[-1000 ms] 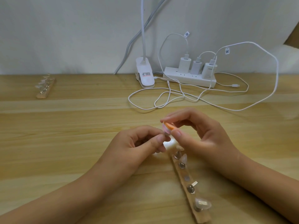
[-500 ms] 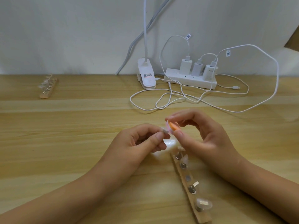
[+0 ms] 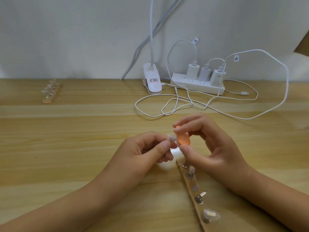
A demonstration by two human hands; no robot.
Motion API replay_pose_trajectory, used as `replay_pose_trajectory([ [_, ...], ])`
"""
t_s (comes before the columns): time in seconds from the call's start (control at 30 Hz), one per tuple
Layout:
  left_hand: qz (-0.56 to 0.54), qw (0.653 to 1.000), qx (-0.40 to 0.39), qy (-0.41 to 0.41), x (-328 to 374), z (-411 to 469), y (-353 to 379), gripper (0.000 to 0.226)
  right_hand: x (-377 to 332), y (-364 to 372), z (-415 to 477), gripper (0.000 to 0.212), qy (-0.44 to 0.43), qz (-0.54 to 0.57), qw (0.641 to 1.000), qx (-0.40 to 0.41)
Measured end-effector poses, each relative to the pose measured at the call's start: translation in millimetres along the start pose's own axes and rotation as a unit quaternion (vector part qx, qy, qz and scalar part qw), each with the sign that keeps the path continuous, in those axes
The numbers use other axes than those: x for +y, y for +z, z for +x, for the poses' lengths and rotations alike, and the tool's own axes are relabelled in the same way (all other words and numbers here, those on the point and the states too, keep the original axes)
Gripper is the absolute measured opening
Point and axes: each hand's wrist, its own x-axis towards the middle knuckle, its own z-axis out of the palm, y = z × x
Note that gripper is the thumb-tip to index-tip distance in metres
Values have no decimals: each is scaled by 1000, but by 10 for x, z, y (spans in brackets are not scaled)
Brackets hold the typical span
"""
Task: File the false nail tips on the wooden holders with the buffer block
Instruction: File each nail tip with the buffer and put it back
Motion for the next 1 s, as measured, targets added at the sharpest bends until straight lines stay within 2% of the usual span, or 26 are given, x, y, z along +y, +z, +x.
replay_pose_trajectory([
  [0.07,2,1000,1,-2,-1,-5,10,16,30,-21,18,22,17,7,1000,7],
  [0.13,-8,1000,12,-5,7,-1,9,18,50,-57,46,24,57,60,996,43],
  [0.2,-13,1000,18,-11,12,4,11,20,14,-52,41,30,36,87,994,47],
  [0.27,-10,1000,18,-15,11,10,10,18,-10,-11,-4,33,-3,71,997,12],
  [0.33,-10,1000,15,-15,11,13,8,16,-5,-2,6,29,14,38,999,-4],
  [0.43,-15,1000,14,-13,8,11,11,16,4,-42,33,27,47,31,997,43],
  [0.53,-12,1000,12,-11,0,14,6,15,-27,-24,9,28,-17,1,1000,17],
  [0.63,-15,1000,13,-7,-5,20,4,14,-13,-28,18,26,45,15,998,28],
  [0.7,-14,1000,10,-1,1,22,7,14,-36,-35,21,26,30,23,999,33],
  [0.77,-11,1000,8,1,2,25,1,15,-56,-12,5,27,4,8,1000,-3],
  [0.87,-5,1000,14,1,-12,20,-14,19,-38,-14,16,27,43,-1,999,9],
  [0.93,1,1000,8,6,-9,13,-7,17,-58,-13,22,27,18,-11,999,24],
  [1.0,9,1000,4,10,-8,6,3,14,-67,-11,11,27,-20,-35,999,2],
])
